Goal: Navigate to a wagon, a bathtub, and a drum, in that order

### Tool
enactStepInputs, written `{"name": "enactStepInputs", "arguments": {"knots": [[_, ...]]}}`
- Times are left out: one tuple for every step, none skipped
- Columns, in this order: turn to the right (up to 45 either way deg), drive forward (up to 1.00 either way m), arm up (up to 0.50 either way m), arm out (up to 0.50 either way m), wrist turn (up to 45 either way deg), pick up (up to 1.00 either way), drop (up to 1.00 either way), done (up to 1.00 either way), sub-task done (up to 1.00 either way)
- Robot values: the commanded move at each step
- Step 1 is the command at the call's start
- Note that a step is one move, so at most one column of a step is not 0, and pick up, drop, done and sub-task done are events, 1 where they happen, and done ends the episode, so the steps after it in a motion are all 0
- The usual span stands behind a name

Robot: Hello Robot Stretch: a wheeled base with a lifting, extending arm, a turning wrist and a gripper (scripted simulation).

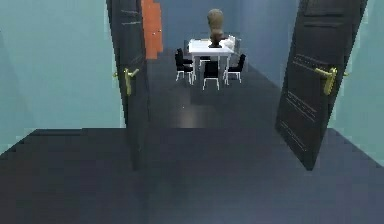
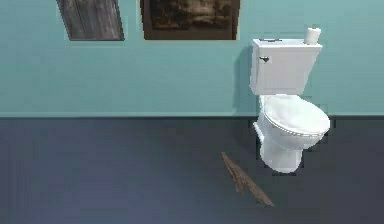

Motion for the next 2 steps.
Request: {"name": "enactStepInputs", "arguments": {"knots": [[-3.0,0.00,0.00,0.00,0.0,0.00,0.00,0.00,0.00],[0.0,1.00,0.00,0.00,0.0,0.00,0.00,0.00,0.00]]}}
